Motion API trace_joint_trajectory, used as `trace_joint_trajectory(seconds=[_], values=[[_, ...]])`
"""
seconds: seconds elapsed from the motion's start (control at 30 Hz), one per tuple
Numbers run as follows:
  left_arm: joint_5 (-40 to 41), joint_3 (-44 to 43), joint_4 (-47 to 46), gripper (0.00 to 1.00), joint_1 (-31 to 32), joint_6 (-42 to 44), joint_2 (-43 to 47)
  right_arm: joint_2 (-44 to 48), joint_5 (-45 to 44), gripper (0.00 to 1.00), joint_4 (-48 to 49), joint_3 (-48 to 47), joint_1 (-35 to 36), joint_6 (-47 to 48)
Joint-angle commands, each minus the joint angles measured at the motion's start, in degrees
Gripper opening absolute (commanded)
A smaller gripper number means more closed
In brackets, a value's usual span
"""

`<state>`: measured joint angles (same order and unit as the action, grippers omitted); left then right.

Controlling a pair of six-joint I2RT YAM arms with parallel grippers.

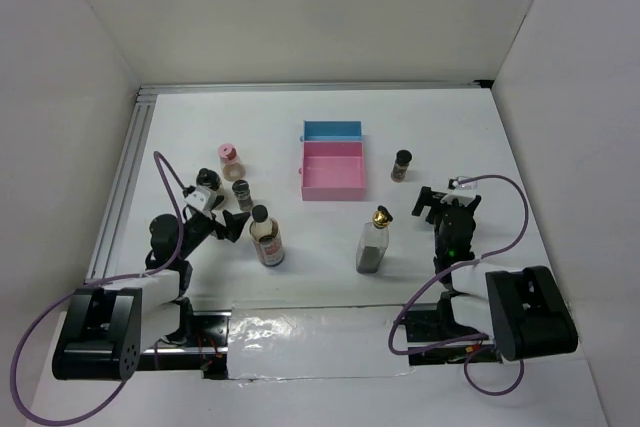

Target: Organize the condiment bottles

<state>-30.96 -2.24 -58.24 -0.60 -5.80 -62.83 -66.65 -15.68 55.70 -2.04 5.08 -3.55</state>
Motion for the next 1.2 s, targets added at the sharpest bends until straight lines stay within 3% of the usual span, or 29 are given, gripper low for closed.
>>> trace_joint_trajectory(seconds=[0.0, 0.1, 0.2, 0.27, 0.3, 0.4, 0.47, 0.5, 0.6, 0.7, 0.97, 1.17], values=[[-2.5, 2.7, -3.7, 0.99, 0.1, 2.5, 0.0, 1.5, -0.6, 1.0, -2.6, -0.5, -0.4, -0.8], [-3.1, 2.8, -3.7, 0.99, 0.0, 2.6, 0.0, 4.2, -2.0, 1.0, -20.9, -10.7, -1.5, -2.0], [-1.9, 2.7, -2.4, 0.99, 0.0, 1.9, 0.5, 6.4, 1.3, 1.0, -29.2, -21.5, -1.6, 1.8], [1.8, -4.5, 7.4, 0.99, 0.0, -0.7, 4.7, 8.3, 2.8, 1.0, -32.6, -25.6, -1.7, 2.9], [5.4, -6.9, 18.8, 0.99, 0.1, -0.4, 5.8, 8.6, 3.0, 1.0, -35.6, -30.1, -2.2, 2.9], [9.9, -14.4, 29.4, 0.99, -0.2, 2.6, 6.2, 8.2, 1.7, 1.0, -45.5, -40.4, -4.4, -5.7], [12.7, -16.2, 33.4, 0.99, -0.8, 2.5, 7.9, 6.4, 12.7, 1.0, -50.8, -45.7, -7.3, -0.9], [12.6, -16.6, 34.0, 0.99, -1.2, 2.7, 8.8, 4.2, 26.1, 1.0, -55.1, -50.8, -8.1, 1.5], [11.2, -18.2, 36.9, 0.99, -2.6, 2.6, 13.2, -0.6, 36.5, 1.0, -70.7, -61.3, -8.3, 10.0], [9.5, -20.2, 42.0, 0.99, -2.8, 3.3, 16.5, 0.0, 37.0, 1.0, -79.2, -65.7, -8.4, 14.8], [-4.9, -26.8, 52.0, 0.99, -2.8, 9.4, 16.7, 7.9, 41.3, 1.0, -83.5, -67.9, -8.4, 14.6], [0.2, -31.9, 56.0, 0.99, -2.8, 7.3, 17.3, 2.5, 43.5, 1.0, -104.0, -84.0, -7.0, 12.2]])
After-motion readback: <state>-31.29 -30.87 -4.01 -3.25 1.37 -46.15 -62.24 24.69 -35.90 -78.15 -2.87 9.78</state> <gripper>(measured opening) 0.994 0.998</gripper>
